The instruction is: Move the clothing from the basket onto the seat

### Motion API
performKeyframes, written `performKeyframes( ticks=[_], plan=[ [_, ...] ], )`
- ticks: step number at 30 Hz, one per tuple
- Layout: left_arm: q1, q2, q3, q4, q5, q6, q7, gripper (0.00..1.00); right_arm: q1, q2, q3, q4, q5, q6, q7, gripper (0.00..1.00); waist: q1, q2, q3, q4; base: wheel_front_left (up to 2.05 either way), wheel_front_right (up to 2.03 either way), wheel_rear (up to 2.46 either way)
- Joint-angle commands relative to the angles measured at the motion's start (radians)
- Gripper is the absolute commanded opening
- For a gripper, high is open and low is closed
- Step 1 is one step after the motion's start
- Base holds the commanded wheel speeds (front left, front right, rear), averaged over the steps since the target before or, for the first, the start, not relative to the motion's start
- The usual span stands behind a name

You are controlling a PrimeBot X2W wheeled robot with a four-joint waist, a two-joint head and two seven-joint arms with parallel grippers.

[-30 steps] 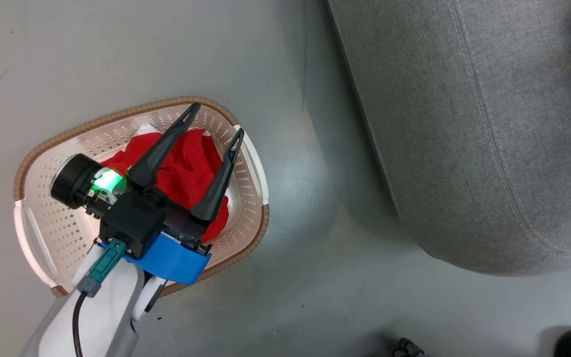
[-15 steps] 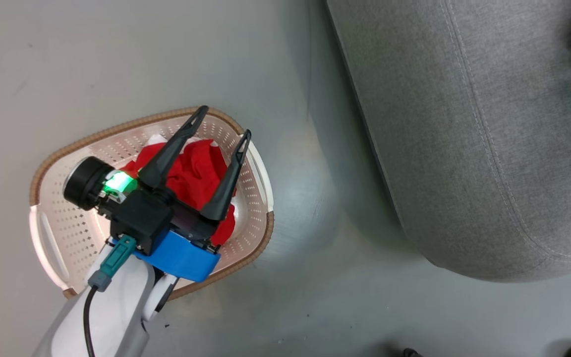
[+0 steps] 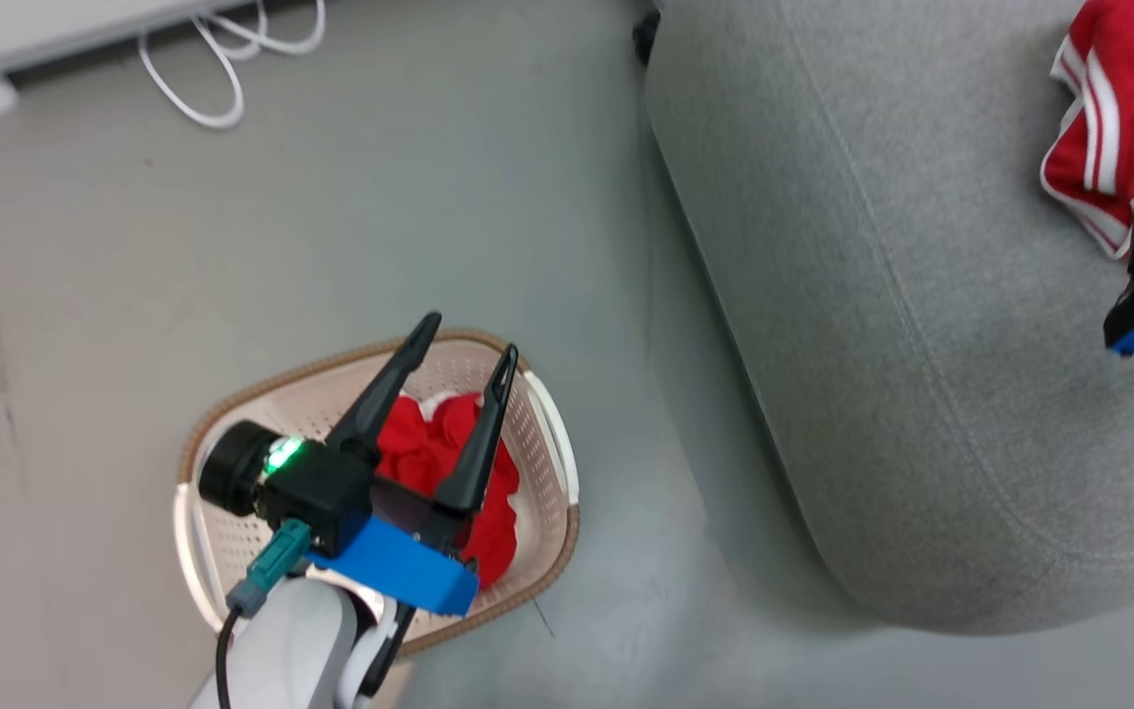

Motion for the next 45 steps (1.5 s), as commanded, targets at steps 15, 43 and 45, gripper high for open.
performKeyframes(
  ticks=[15,43,45],
  plan=[
    [0.239,-0.086,0.154,0.108,-0.031,-0.001,-0.005,1.00,0.369,0.065,0.134,-0.241,0.061,0.000,0.029,1.00,0.0000,0.0000,-0.392,0.121,0.00,0.00,0.00],
    [0.292,-0.112,0.392,0.223,0.033,-0.001,-0.005,1.00,0.823,0.251,0.165,-0.773,0.060,0.000,0.162,1.00,0.0000,0.0000,-0.495,0.290,0.00,0.00,0.00],
    [0.291,-0.112,0.391,0.230,0.036,-0.001,-0.005,1.00,0.832,0.255,0.164,-0.778,0.060,0.000,0.162,1.00,0.0000,0.0000,-0.495,0.294,0.00,0.00,0.00]
  ],
)
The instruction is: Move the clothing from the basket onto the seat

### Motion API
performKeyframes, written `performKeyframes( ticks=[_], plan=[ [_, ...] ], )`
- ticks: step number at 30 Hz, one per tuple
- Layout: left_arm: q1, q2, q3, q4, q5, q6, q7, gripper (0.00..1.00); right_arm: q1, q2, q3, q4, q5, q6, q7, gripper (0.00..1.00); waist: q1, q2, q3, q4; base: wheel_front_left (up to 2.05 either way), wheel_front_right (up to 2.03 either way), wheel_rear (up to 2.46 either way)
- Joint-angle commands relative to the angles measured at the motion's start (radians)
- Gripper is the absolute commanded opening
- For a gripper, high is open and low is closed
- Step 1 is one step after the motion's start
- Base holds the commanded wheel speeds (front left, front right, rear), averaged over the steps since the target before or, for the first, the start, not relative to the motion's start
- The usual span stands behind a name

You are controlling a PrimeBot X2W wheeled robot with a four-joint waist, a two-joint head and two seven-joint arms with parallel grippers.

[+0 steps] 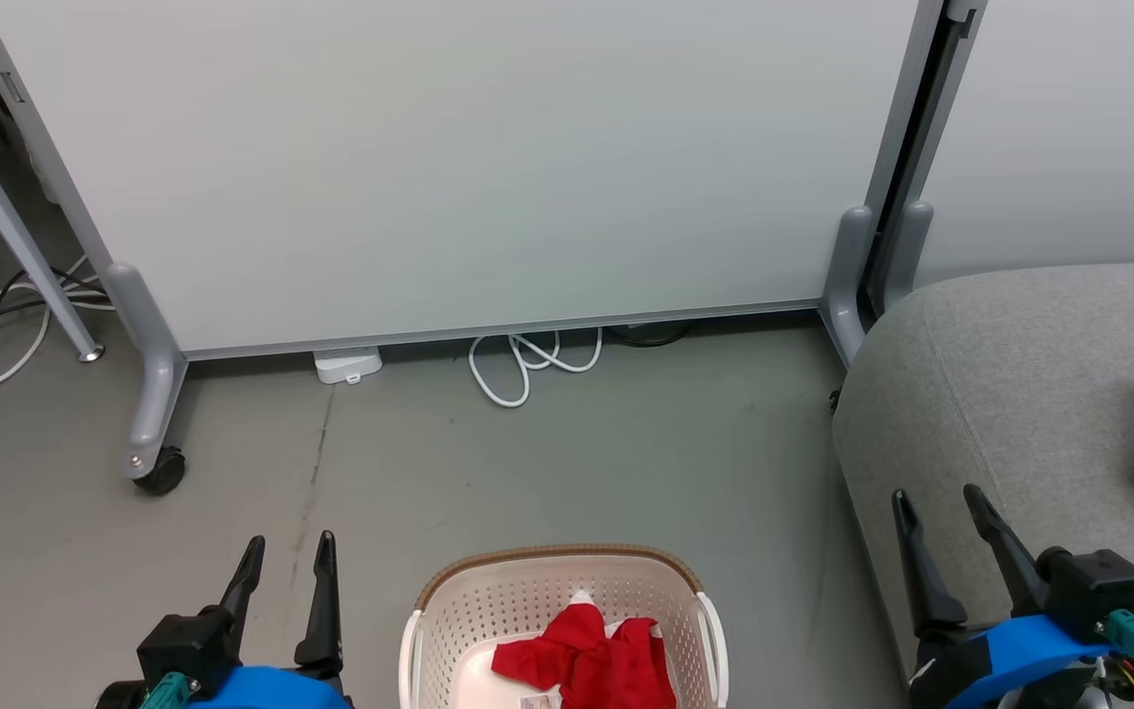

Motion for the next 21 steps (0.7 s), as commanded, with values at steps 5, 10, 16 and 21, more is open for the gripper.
performKeyframes(
  ticks=[5,10,16,21],
  plan=[
    [-0.010,0.003,0.005,0.006,0.004,-0.001,-0.005,1.00,0.016,0.006,0.005,-0.009,-0.010,0.000,0.009,1.00,0.0000,-0.0001,0.005,0.001,0.00,0.00,0.00],
    [-0.005,0.000,0.003,0.006,0.005,-0.001,-0.005,1.00,0.018,0.007,-0.001,-0.014,-0.014,0.000,0.013,1.00,0.0000,-0.0001,0.006,-0.005,0.00,0.00,0.00],
    [-0.006,-0.004,-0.007,0.006,0.005,-0.001,-0.005,1.00,0.020,0.007,0.010,-0.013,0.002,0.000,0.014,1.00,0.0000,-0.0001,0.011,-0.014,0.00,0.00,0.00],
    [-0.011,-0.005,-0.016,0.008,0.003,-0.001,-0.005,1.00,0.021,0.007,0.015,-0.018,0.011,0.000,0.015,1.00,0.0000,-0.0001,0.018,-0.019,0.00,0.00,0.00]
  ],
)
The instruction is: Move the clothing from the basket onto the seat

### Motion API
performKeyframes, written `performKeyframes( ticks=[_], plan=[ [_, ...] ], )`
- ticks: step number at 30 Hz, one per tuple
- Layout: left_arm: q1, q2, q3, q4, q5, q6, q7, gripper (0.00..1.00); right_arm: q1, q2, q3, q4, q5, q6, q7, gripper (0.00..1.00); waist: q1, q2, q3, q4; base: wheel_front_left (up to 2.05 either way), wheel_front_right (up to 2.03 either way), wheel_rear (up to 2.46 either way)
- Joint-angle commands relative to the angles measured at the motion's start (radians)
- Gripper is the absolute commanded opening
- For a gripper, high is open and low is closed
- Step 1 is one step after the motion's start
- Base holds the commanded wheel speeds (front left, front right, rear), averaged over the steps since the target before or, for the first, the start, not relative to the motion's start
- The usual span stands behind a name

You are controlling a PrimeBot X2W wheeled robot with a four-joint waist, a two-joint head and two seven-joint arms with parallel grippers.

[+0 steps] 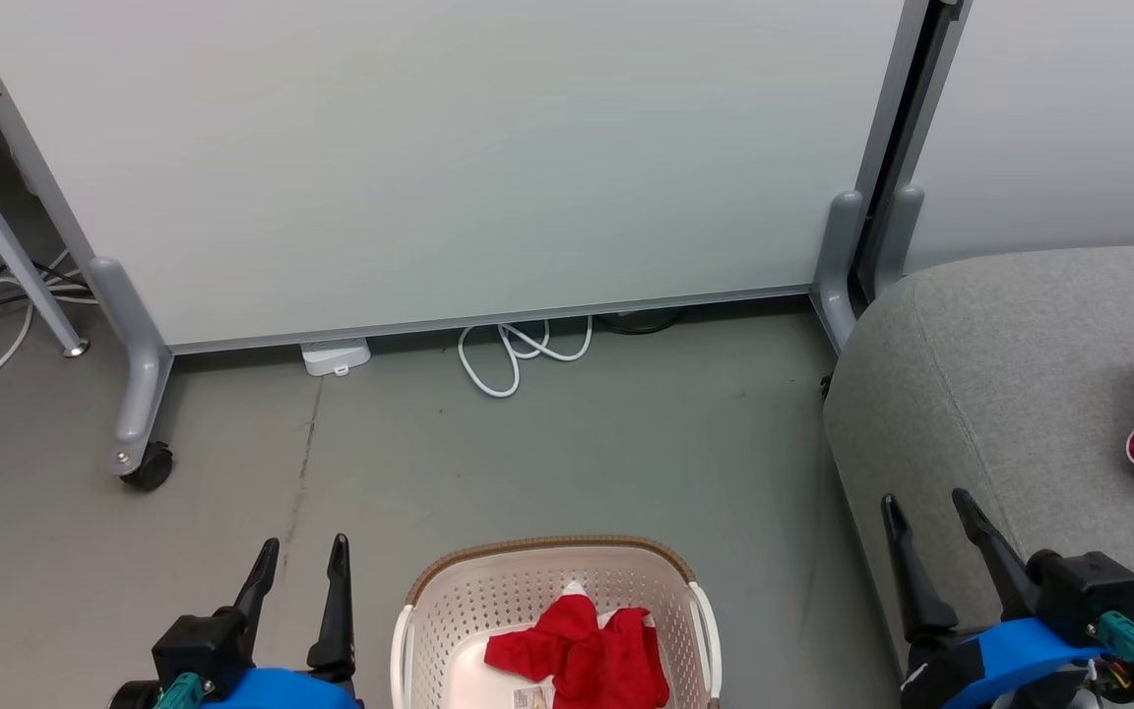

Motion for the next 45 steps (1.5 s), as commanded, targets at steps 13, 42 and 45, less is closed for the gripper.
performKeyframes(
  ticks=[13,42,45],
  plan=[
    [-0.051,0.014,-0.056,0.023,-0.016,-0.001,-0.005,1.00,-0.033,0.002,0.032,-0.036,0.006,0.000,0.003,1.00,0.0000,0.0000,0.117,-0.056,0.00,0.00,0.00],
    [-0.507,0.053,-0.346,0.380,-0.080,-0.001,-0.005,1.00,-0.305,0.002,0.191,-0.096,-0.016,0.000,-0.083,1.00,0.0000,0.0000,0.725,-0.319,0.00,0.00,0.00],
    [-0.564,0.068,-0.367,0.443,-0.101,-0.001,-0.005,1.00,-0.328,0.002,0.203,-0.111,-0.009,0.000,-0.098,1.00,0.0000,0.0000,0.791,-0.339,0.00,0.00,0.00]
  ],
)
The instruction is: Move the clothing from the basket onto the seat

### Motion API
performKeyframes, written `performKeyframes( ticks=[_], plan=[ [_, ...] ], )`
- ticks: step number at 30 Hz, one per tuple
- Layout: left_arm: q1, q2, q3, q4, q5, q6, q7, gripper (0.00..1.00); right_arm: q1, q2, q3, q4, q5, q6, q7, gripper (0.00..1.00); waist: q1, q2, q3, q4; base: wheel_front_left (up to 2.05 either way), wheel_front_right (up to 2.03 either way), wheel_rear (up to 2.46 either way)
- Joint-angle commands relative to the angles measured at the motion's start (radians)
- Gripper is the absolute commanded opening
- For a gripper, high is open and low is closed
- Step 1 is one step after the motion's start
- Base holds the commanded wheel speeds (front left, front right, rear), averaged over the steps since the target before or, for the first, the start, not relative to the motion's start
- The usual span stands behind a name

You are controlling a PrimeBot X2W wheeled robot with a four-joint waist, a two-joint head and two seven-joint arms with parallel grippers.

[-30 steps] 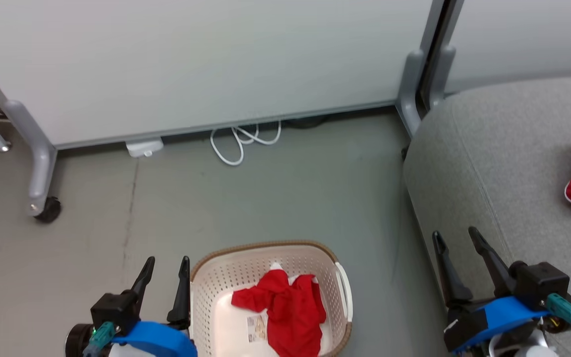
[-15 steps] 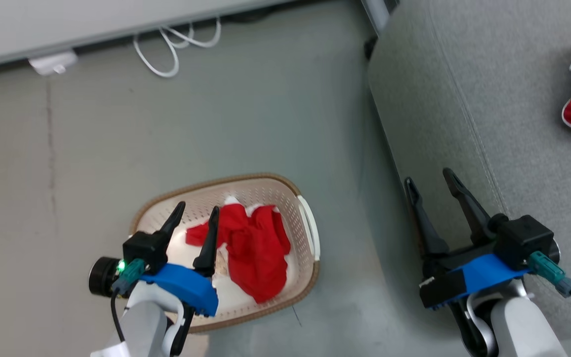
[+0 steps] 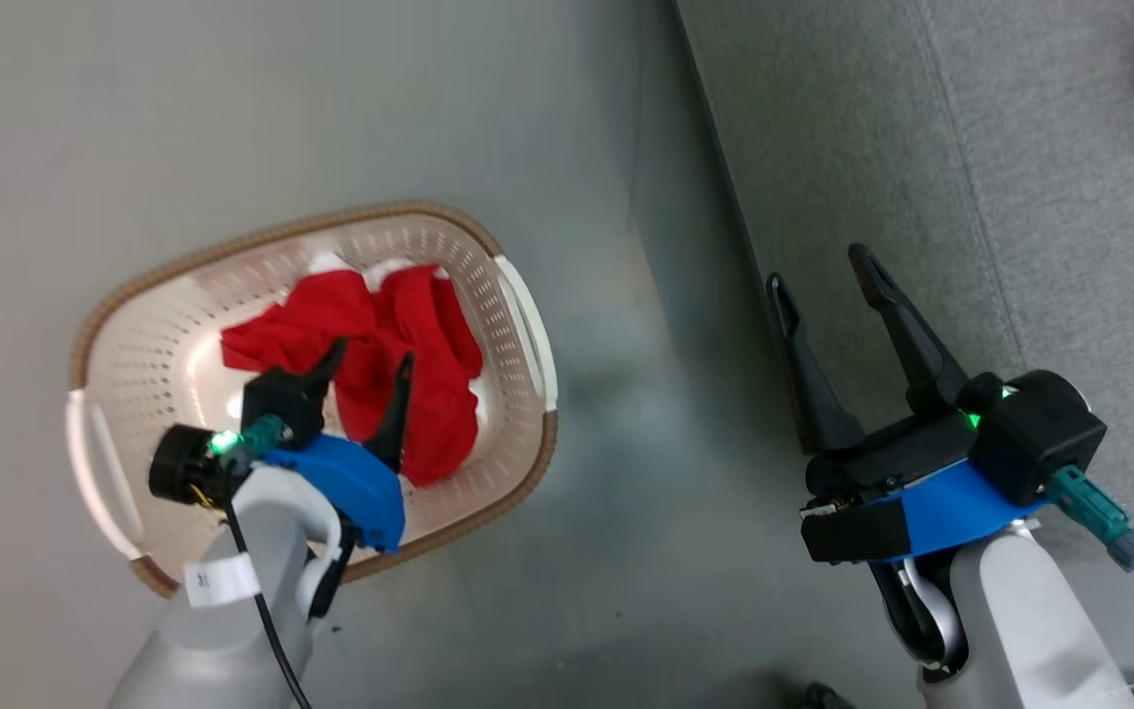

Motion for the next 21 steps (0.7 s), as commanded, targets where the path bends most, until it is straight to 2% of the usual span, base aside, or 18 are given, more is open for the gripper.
performKeyframes(
  ticks=[1,9,21],
  plan=[
    [-0.032,0.008,-0.001,0.006,-0.008,-0.001,-0.005,1.00,-0.028,0.002,0.002,-0.008,0.004,0.000,-0.009,1.00,-0.0003,0.0000,0.085,-0.047,0.00,0.00,0.00],
    [-0.148,0.041,-0.049,0.129,-0.048,-0.001,0.018,1.00,-0.065,0.002,0.046,-0.022,0.030,0.000,-0.043,1.00,-0.0003,0.0000,0.215,-0.079,0.00,0.00,0.00],
    [-0.238,0.053,-0.037,0.241,-0.082,-0.001,0.007,1.00,-0.110,0.002,0.103,-0.009,0.081,0.000,-0.077,1.00,-0.0003,0.0000,0.302,-0.115,0.00,0.00,0.00]
  ],
)
